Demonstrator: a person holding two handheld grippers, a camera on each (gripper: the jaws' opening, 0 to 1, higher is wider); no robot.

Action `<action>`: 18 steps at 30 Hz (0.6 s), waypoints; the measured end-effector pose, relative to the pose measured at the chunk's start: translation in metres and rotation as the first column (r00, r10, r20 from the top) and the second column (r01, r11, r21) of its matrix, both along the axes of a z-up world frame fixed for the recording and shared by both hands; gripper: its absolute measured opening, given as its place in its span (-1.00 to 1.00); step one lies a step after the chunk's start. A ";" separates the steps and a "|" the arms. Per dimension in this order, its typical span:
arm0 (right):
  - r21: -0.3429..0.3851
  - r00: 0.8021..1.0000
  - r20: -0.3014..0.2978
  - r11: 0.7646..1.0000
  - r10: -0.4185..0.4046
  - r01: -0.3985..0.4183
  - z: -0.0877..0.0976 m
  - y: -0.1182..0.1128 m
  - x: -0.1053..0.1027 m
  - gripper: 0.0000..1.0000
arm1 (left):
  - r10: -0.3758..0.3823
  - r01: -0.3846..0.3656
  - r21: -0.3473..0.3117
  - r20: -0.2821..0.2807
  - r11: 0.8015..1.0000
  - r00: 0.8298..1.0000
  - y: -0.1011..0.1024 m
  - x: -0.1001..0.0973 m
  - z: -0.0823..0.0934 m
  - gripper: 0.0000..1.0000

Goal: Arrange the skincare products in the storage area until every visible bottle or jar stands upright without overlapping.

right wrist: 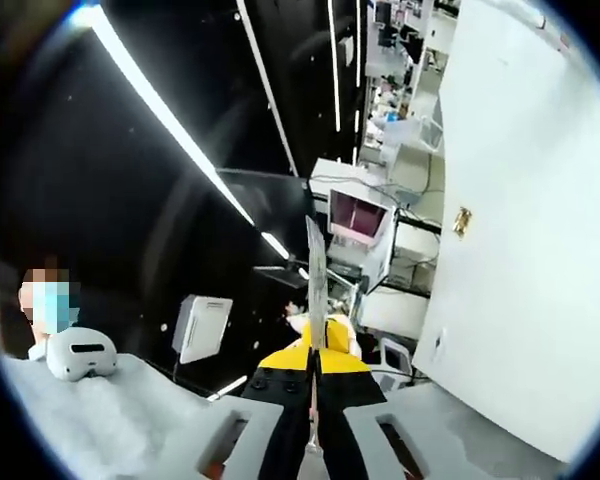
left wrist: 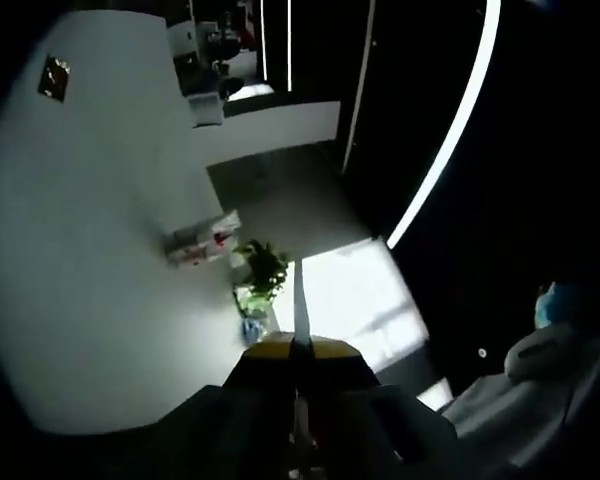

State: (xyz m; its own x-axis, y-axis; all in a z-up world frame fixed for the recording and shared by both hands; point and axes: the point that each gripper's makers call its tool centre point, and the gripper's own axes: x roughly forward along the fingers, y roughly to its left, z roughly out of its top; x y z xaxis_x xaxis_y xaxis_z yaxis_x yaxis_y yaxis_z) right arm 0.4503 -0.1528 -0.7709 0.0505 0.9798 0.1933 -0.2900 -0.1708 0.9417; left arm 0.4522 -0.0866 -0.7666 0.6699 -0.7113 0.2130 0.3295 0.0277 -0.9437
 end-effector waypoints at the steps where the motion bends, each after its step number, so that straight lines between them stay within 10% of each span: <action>1: 0.029 1.000 -0.028 1.000 -0.002 0.003 0.002 0.001 0.001 -1.00 | 0.018 -0.018 -0.006 -0.006 1.000 1.000 0.002 0.002 0.000 -1.00; 9: 0.040 0.998 0.014 0.997 -0.067 0.067 0.003 0.012 0.001 -1.00 | 0.079 -0.082 -0.077 -0.039 0.994 0.996 0.000 0.006 -0.002 -1.00; 13: 0.061 0.998 0.014 0.996 -0.063 0.062 0.006 0.007 0.002 -1.00 | -0.018 0.000 -0.196 -0.088 0.981 0.996 -0.007 0.003 0.004 -1.00; 18: 0.036 1.000 -0.010 0.999 -0.006 0.007 0.002 0.001 -0.002 -1.00 | -0.030 0.020 -0.147 -0.067 0.989 0.997 -0.010 0.004 0.005 -0.93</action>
